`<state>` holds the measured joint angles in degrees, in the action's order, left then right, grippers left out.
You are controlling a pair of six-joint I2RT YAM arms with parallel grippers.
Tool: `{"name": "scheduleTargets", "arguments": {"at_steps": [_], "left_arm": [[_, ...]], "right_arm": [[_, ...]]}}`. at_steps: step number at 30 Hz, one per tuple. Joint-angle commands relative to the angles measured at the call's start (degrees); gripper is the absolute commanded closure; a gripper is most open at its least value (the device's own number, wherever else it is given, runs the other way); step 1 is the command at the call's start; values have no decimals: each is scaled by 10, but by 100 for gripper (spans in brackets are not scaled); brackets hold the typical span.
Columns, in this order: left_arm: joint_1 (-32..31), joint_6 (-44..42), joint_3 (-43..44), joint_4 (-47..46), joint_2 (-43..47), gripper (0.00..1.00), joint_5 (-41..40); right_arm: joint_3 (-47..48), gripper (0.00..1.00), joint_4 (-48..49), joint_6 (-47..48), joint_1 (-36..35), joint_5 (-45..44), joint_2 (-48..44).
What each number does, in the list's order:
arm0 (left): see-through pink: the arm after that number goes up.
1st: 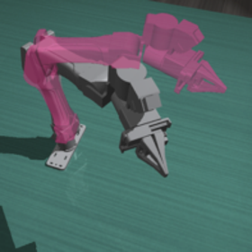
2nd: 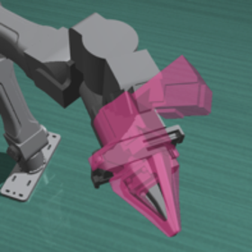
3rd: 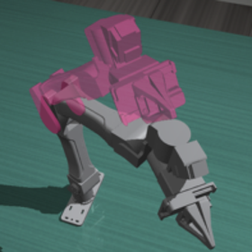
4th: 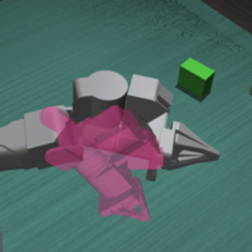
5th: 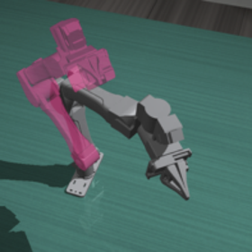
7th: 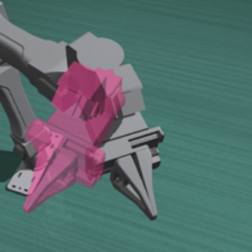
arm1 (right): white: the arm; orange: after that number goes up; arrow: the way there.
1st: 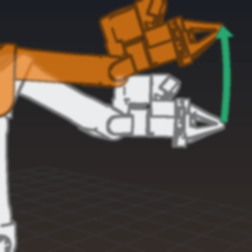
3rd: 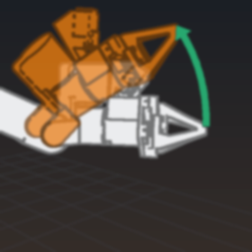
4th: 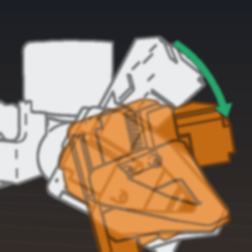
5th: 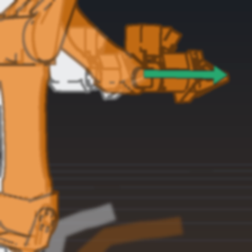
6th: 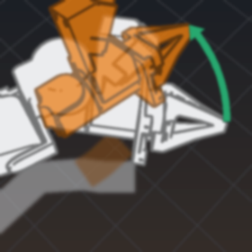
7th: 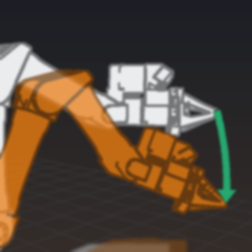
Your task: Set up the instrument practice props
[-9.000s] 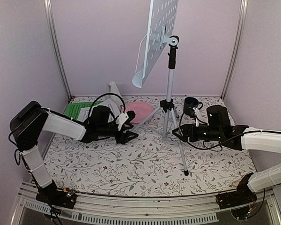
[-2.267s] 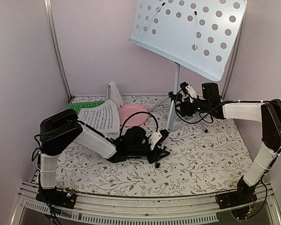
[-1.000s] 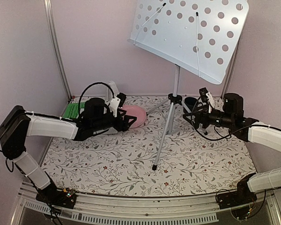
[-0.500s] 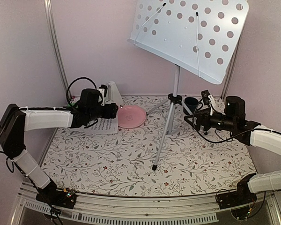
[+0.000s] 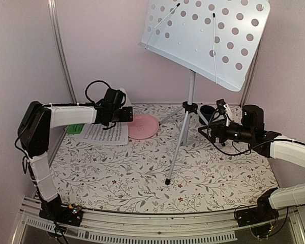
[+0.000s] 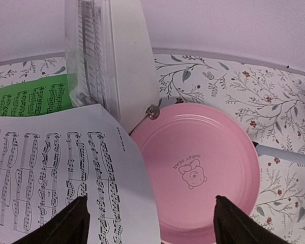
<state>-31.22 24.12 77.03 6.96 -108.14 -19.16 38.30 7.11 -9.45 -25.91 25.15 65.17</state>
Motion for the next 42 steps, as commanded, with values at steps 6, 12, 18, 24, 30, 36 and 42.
{"name": "scheduleTargets", "arguments": {"at_steps": [6,12,18,24,30,36,42], "left_arm": [[7,30,71,61,-79,20,-48],[7,40,114,86,-124,23,-62],[7,53,138,102,-143,32,-79],[15,77,130,104,-133,57,-79],[20,84,136,113,-133,85,-64],[23,102,99,94,-85,100,-47],[21,118,54,75,20,100,-16]], "right_arm": [[21,10,1,-2,-6,-5,12],[24,9,2,-2,-5,-6,14],[22,9,10,-5,-6,-4,18],[34,9,7,-5,-11,-2,21],[27,9,6,-2,-12,-10,8],[26,9,4,8,-12,-3,0],[22,9,15,15,-16,7,-9]]}}
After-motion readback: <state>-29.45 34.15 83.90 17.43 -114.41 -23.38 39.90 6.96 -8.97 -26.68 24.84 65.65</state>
